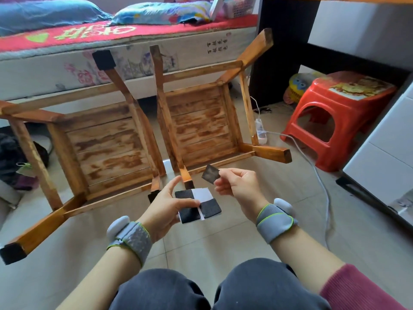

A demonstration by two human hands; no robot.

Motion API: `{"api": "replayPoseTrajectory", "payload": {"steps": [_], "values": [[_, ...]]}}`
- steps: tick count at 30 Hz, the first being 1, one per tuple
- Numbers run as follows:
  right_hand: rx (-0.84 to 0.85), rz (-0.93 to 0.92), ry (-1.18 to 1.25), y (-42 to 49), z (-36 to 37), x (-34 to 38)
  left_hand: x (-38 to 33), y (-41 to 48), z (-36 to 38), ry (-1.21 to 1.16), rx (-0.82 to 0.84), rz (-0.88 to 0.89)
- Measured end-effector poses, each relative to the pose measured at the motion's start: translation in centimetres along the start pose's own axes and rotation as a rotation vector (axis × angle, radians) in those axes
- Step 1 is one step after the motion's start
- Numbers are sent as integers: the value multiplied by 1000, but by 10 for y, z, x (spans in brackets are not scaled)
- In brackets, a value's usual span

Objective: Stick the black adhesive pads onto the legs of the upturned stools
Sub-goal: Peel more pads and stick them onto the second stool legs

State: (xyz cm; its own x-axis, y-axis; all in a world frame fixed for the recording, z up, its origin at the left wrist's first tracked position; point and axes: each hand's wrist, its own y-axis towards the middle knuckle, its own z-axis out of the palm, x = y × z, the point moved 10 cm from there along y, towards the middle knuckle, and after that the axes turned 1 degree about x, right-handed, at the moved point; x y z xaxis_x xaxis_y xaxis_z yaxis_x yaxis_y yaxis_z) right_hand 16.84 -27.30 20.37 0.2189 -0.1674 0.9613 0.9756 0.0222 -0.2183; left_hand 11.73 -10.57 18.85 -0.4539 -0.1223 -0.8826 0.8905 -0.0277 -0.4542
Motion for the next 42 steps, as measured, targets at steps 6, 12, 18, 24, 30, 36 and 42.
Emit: {"api": "replayPoseTrajectory", "payload": {"steps": [6, 12, 18, 24, 30, 36, 42], "values": [[45, 109, -9, 10, 5, -39, 24, 6, -9, 112, -28, -57], [94, 137, -94, 19, 15, -62, 54, 20, -18, 216, -93, -150], [172, 141, -194, 27, 32, -67, 59, 38, -25, 162, -132, -117], [166, 94, -241, 42, 39, -74, 51, 46, -38, 258, -302, 17], [111, 100, -193, 48, 39, -84, 56, 51, -38, 117, -327, 22], [83, 87, -174, 50, 38, -84, 52, 52, -34, -126, -334, 10], [36, 35, -201, 47, 35, -80, 49, 56, -34, -102, -337, 47]]}}
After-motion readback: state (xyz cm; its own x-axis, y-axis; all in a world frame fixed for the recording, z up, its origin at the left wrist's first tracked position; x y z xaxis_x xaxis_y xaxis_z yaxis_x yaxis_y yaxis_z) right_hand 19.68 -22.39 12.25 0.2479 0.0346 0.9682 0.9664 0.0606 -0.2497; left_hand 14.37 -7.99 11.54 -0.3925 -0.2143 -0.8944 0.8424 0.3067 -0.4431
